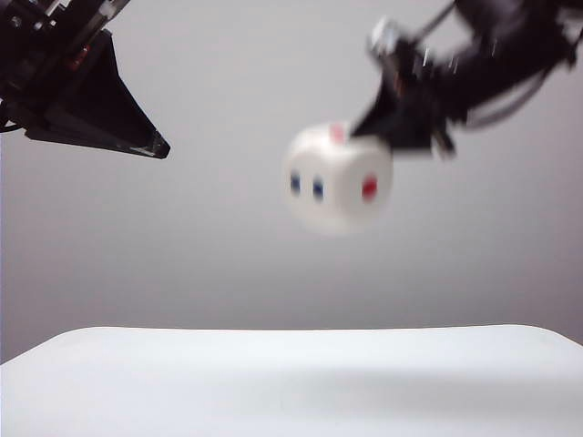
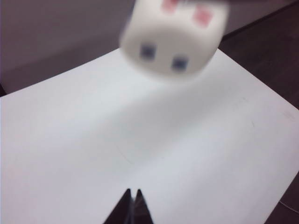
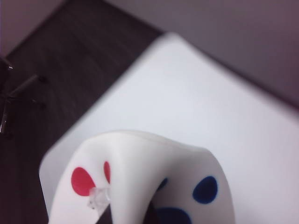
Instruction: Pick up the dice on the table and roll the dice.
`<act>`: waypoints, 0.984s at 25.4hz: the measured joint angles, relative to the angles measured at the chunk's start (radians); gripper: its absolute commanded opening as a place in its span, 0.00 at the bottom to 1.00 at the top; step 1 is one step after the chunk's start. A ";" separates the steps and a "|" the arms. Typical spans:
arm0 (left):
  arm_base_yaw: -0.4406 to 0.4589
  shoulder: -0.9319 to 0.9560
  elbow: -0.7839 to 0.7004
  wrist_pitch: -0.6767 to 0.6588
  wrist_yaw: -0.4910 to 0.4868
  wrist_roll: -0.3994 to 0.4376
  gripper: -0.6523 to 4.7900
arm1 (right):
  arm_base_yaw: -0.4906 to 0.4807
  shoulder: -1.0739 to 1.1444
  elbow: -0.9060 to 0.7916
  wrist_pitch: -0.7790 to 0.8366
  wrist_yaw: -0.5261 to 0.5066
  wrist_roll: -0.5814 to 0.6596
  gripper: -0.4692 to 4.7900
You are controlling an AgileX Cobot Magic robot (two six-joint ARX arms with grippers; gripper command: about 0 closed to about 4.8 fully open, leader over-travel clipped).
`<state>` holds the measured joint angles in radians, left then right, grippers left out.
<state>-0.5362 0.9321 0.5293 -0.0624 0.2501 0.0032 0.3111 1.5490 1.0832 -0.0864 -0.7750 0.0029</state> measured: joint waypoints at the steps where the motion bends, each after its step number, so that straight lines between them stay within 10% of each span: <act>1: 0.000 0.000 0.000 0.003 0.000 0.000 0.11 | -0.002 -0.035 0.014 0.000 -0.012 -0.024 0.56; 4: 0.000 0.000 0.000 0.023 0.000 0.000 0.11 | -0.002 -0.174 0.071 0.018 -0.025 -0.120 1.00; 10: 0.000 0.001 0.000 0.061 0.000 0.000 0.11 | -0.019 -0.421 0.133 0.032 0.121 -0.267 1.00; 15: 0.000 0.000 0.000 0.067 0.000 0.000 0.11 | -0.060 -0.459 0.129 -0.259 0.264 -0.266 1.00; 21: 0.000 0.000 0.000 0.086 -0.001 0.001 0.11 | -0.061 -0.444 0.090 -0.547 0.462 -0.259 0.59; 25: 0.000 0.000 0.000 0.095 0.000 0.004 0.11 | -0.076 -0.444 0.066 -0.616 0.555 -0.260 0.58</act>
<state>-0.5365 0.9325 0.5293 0.0330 0.2497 0.0071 0.2348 1.1046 1.1488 -0.7025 -0.2203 -0.2569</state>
